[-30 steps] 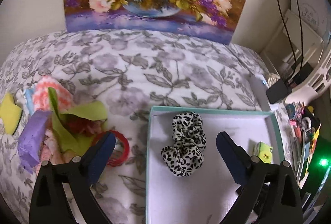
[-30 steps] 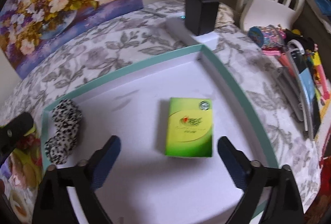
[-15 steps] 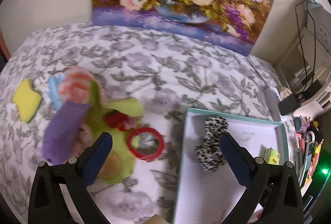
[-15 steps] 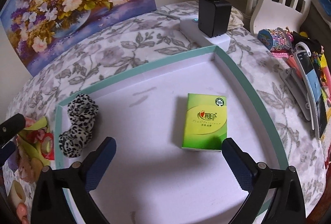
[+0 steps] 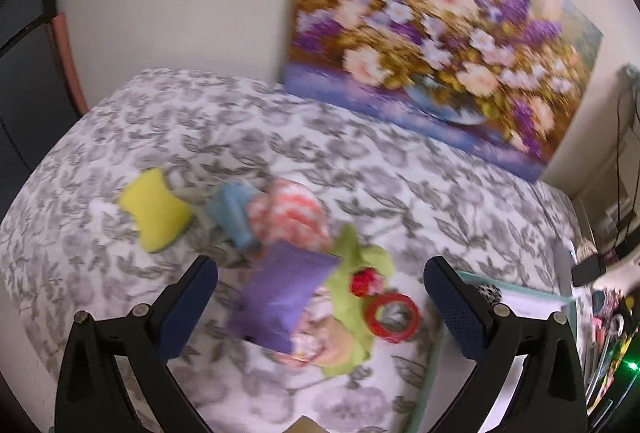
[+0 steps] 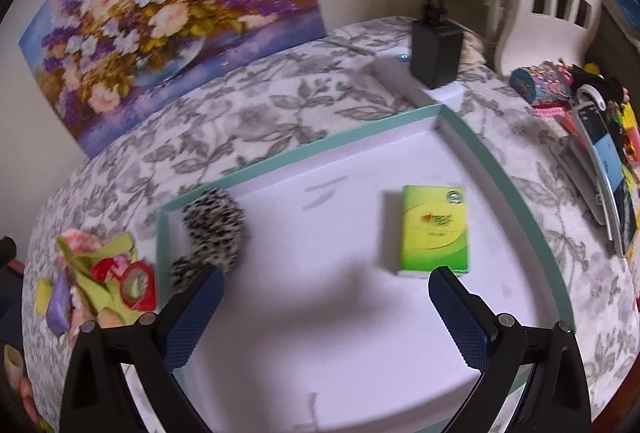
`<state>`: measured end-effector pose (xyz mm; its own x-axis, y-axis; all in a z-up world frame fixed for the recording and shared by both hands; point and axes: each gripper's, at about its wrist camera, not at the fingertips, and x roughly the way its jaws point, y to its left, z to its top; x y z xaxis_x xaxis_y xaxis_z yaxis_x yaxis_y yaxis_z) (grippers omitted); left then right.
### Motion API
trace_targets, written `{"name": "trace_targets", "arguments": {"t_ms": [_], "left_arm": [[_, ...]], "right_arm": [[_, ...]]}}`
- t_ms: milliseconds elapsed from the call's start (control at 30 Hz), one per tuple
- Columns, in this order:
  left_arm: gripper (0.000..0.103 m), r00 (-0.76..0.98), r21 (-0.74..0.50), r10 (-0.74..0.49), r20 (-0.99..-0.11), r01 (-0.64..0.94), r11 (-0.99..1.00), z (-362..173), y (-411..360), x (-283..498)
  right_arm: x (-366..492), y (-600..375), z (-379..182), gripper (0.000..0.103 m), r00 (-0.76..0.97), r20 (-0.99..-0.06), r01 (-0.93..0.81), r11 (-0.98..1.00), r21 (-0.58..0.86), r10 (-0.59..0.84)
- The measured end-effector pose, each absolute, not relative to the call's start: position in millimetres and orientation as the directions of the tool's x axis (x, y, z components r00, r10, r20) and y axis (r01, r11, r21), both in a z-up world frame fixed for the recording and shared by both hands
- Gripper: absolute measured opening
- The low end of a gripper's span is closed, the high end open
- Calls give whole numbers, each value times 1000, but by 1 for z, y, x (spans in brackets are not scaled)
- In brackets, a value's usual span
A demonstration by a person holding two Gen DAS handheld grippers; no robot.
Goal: Organize soft objects
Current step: 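Move both tools back over the pile of soft items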
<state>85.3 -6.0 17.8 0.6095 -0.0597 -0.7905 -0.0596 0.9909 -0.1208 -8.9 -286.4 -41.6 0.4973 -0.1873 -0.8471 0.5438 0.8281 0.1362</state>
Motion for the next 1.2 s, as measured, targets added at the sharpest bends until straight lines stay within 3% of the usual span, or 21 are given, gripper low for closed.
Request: {"name": "trace_targets", "arguments": {"t_ms": [433,667,933,1033,1100,1200], "left_arm": [[103,620,-98,66,-782,-226,969,28,91,78],[103,621,-130,48,-783,-239,962,22,110,78],[103,465,-122,-32,-885,-165,979,-16,98,102],[103,430,-175,-92,-898,-158,972,-24,97,107],[103,411,-226,-146,-900,-152,962,-29,95,111],[103,392,-262,-192,-900,-134,956,-33,88,115]], "right_arm": [[23,-195,-16,103,603,-795,344,921,184,-66],[43,-141,-18,103,589,-807,204,962,179,25],[66,-110,-44,103,501,-855,130,965,229,136],[73,-109,-51,98,479,-860,130,955,268,177],[77,-107,-55,87,466,-866,128,955,269,182],[83,-105,-60,82,446,-867,120,946,303,221]]}}
